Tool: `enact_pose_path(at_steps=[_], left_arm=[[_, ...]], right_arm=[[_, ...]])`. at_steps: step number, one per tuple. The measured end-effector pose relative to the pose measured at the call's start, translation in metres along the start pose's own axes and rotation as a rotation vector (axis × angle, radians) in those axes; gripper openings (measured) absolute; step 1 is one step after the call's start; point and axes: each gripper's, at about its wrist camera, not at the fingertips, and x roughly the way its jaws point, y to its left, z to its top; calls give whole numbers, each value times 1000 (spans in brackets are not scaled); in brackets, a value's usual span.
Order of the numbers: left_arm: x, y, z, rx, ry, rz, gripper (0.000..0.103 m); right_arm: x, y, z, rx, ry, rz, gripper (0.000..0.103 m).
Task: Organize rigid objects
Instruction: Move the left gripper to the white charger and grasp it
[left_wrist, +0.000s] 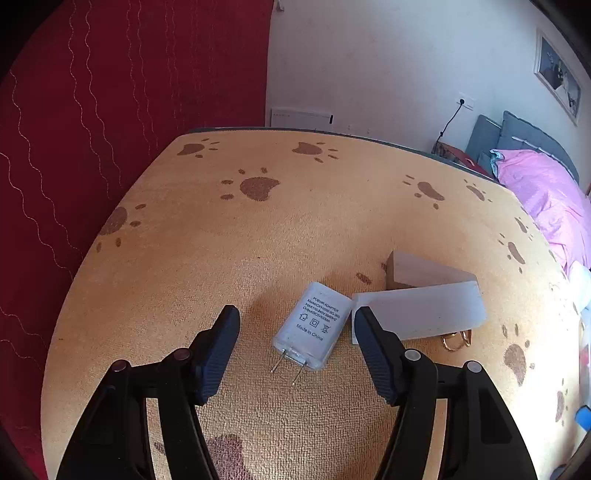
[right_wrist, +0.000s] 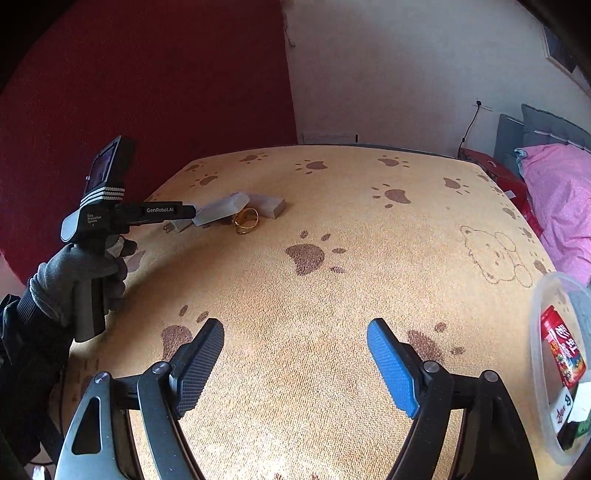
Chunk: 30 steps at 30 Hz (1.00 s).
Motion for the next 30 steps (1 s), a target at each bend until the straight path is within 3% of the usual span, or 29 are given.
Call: enact_pose_path(at_steps=[4, 8, 9, 18, 30], left_arm=[[3, 3, 0, -12, -10, -33, 55], [4, 0, -3, 7, -9, -45, 33], [4, -1, -5, 16, -10, -37, 32], [-18, -11, -11, 60, -84, -41, 32], [-29, 5, -16, -7, -99, -40, 32]], right_arm=[[9, 9, 3, -17, 17, 10, 83], [18, 19, 5, -29, 32, 27, 83], [20, 22, 6, -32, 36, 31, 83], [36, 34, 22, -50, 43, 51, 83], [76, 33, 71, 5, 20, 52, 83]])
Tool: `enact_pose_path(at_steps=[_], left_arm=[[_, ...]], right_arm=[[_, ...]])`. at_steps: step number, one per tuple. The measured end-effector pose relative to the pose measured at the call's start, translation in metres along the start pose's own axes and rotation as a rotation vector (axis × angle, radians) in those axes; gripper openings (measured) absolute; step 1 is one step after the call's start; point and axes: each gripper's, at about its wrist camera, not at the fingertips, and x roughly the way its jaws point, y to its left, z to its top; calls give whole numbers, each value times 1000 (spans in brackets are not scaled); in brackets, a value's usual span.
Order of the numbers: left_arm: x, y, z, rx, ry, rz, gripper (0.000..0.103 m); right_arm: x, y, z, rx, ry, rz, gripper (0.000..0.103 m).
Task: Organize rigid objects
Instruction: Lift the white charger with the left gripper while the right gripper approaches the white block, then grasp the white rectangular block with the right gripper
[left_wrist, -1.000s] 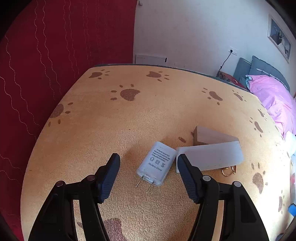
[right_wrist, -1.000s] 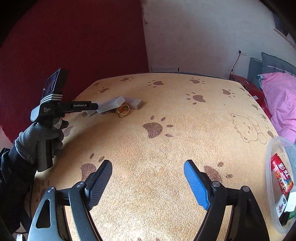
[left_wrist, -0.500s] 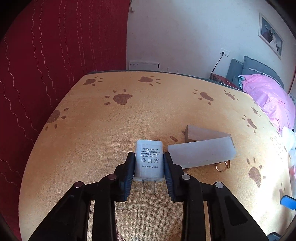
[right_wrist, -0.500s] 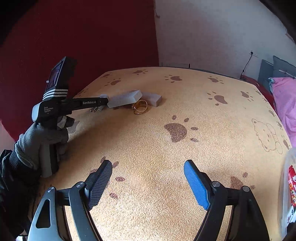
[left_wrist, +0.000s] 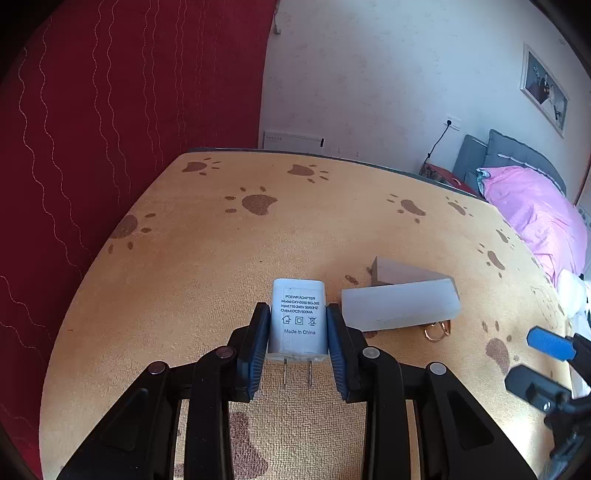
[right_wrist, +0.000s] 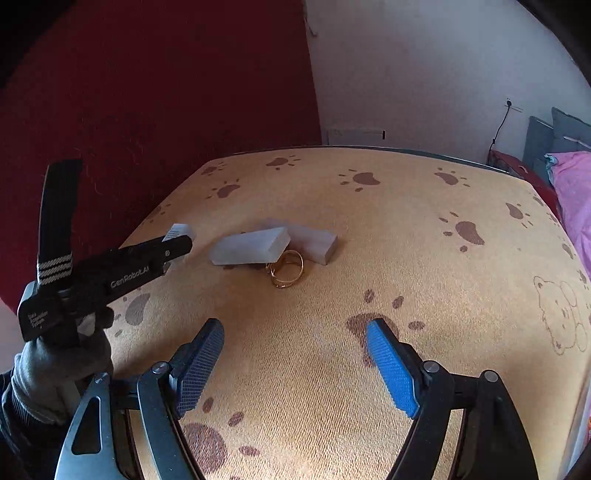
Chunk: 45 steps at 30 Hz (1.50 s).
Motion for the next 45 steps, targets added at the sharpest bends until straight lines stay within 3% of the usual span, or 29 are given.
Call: enact_pose_path(at_steps=[9, 18, 30, 38, 45], left_arm=[[1, 11, -1, -41, -1, 3, 32], [4, 17, -3, -60, 9, 5, 32], [4, 28, -2, -97, 8, 14, 32], [3, 32, -2, -112, 6, 18, 32], [3, 31, -2, -113, 9, 17, 32]], right_arm=[[39, -20, 37, 32, -21, -116, 83], [72, -22, 57, 2, 5, -143, 83], [58, 39, 22, -233, 13, -71, 83], [51, 68, 21, -286, 28, 116, 83], [74, 73, 35, -277, 84, 190, 62]])
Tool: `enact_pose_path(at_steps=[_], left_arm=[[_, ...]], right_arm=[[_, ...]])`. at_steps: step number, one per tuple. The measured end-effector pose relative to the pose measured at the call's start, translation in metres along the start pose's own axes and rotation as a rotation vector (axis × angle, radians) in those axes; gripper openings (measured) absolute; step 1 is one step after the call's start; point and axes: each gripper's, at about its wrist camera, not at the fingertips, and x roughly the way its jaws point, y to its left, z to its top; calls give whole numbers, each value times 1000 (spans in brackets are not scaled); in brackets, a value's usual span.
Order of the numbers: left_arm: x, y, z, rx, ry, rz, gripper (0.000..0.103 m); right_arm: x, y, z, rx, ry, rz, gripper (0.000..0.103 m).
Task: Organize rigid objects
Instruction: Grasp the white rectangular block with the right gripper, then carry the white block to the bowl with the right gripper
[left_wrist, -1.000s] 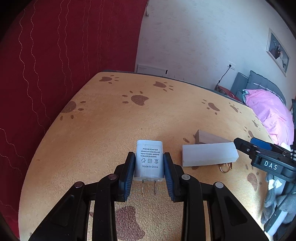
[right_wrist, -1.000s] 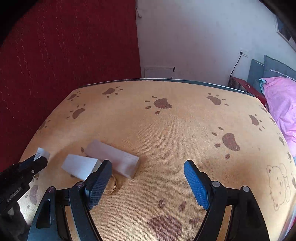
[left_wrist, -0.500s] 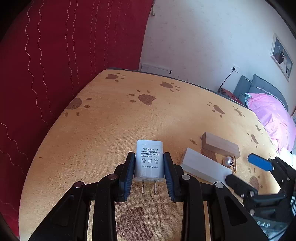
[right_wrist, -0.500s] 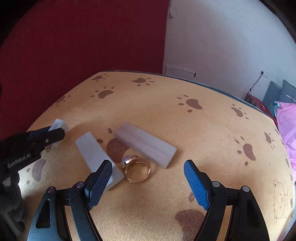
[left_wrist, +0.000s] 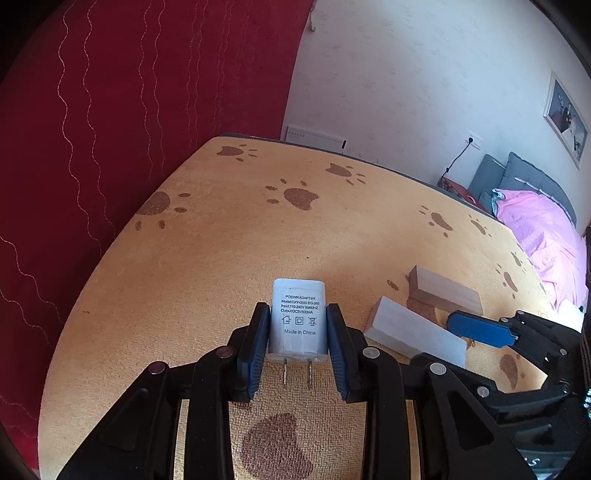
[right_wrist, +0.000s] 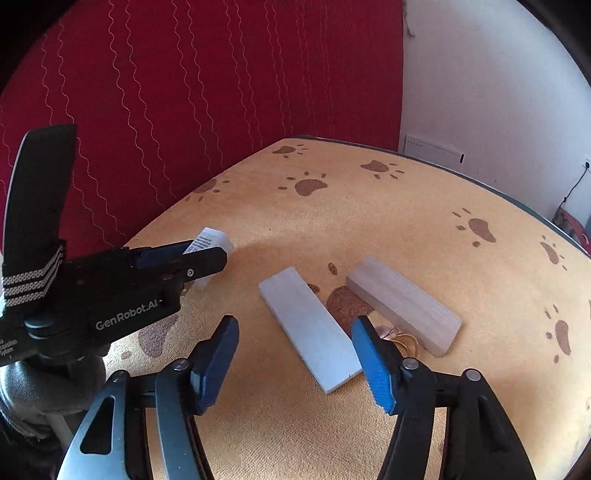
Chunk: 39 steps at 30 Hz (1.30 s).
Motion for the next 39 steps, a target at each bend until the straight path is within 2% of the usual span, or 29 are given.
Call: enact_pose_path(at_steps=[4, 9, 15, 23, 28, 33, 39], left_arm=[[0, 0, 0, 1, 1, 0, 32], [1, 0, 0, -1, 4, 0, 32], [1, 0, 0, -1, 5, 2, 32], [2, 0, 0, -1, 5, 1, 32], [2, 0, -1, -1, 6, 1, 32], [2, -1, -1, -1, 5, 0, 32], [2, -1, -1, 1, 7, 0, 32]], right_arm=[[12, -4, 4, 8, 29, 10, 56], [11, -2, 2, 1, 36, 24, 55], [0, -4, 1, 25, 38, 80, 55], [22, 5, 0, -50, 62, -35, 52], [28, 5, 1, -67, 58, -63, 45], [20, -3, 1, -3, 45, -45, 36], [-12, -22, -2, 165, -17, 42, 35]])
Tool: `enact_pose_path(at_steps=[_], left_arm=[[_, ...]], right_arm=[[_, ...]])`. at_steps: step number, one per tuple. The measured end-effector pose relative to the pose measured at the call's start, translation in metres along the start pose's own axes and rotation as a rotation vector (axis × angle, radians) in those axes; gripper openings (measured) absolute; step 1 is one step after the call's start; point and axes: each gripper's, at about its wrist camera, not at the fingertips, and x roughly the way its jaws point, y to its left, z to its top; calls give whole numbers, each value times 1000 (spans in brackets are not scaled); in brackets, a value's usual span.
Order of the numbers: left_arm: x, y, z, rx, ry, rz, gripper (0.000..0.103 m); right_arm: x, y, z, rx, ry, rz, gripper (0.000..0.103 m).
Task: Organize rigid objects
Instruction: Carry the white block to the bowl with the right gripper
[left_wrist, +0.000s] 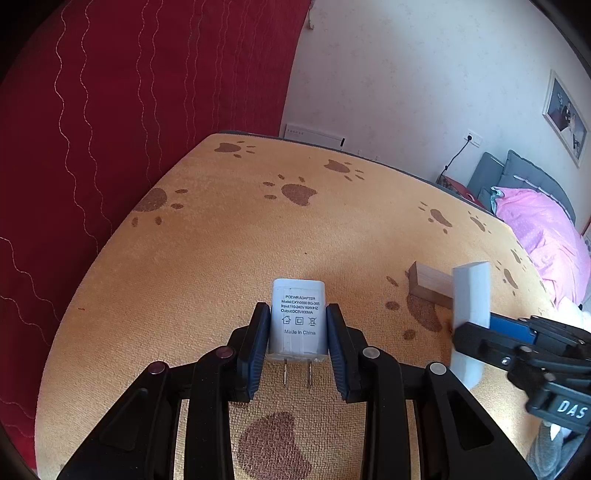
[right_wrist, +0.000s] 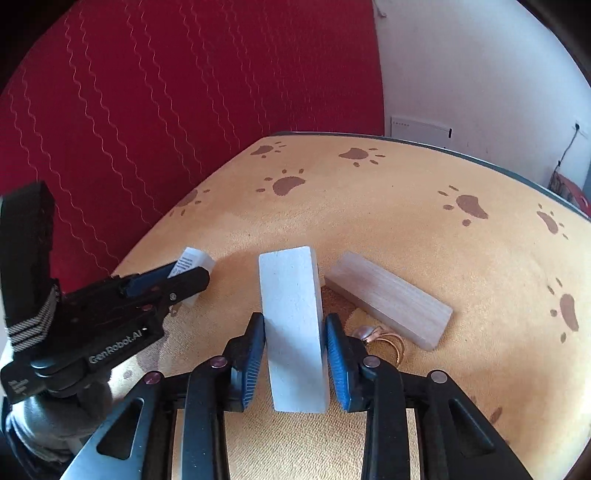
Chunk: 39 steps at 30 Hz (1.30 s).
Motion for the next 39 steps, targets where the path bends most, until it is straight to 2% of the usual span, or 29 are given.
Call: enact_pose_path(at_steps=[6, 16, 26, 33, 39], left_arm=[[1, -1, -1, 8, 0, 0, 32], [1, -3, -1, 16, -3, -2, 32], [-3, -10, -1, 37, -10, -4, 32], [-19, -33, -6, 108, -30, -26, 32], [-38, -41, -12, 120, -40, -37, 32]], right_arm=[[-35, -5, -19, 79, -40, 20, 35], [-71, -40, -69, 191, -33, -46, 35], [-115, -56, -100, 293, -58, -81, 35], [-138, -69, -120, 346, -77, -116, 35], [-159, -80, -134, 384, -100, -141, 35]])
